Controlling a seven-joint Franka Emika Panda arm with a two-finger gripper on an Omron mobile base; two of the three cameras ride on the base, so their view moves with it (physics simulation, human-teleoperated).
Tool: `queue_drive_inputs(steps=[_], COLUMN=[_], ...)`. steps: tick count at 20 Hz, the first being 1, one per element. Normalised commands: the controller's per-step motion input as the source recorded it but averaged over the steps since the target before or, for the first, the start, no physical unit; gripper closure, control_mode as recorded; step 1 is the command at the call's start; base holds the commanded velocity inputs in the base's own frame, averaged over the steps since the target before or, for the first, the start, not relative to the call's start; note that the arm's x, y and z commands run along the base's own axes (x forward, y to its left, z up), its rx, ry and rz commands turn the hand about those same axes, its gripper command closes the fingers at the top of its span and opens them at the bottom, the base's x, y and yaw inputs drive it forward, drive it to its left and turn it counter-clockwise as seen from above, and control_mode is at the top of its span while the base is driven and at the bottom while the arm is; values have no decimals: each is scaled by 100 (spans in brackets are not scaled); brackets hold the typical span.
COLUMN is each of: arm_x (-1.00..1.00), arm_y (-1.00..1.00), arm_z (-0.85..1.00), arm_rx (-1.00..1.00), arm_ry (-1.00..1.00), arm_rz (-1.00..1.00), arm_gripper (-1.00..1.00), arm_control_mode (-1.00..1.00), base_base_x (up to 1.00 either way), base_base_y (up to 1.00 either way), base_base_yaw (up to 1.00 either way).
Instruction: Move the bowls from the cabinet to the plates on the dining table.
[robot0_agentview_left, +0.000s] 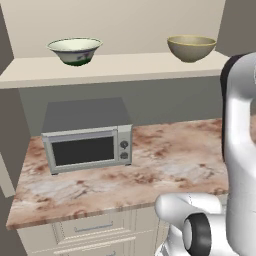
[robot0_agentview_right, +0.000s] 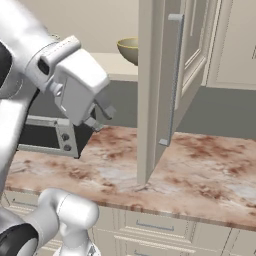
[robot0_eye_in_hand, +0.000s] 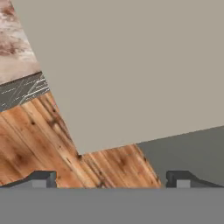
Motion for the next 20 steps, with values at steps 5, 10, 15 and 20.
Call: queue_drive_inputs(steps=[5,10,15,20], arm_x=[-32,-35,-19,14], arm_y=[54,56,50,25], arm_z=[0,0,0,-4], arm_rx=[10,7,9,13], arm_ry=[-33,-25,-17,-6], arm_rz=[20,24,30,38], arm_gripper=[-100,-100,-100,-100], arm_control_mode=[-100,-100,-100,-100], base_base_x=[0,0,0,0], base_base_y=[0,0,0,0], base_base_yaw=[0,0,0,0])
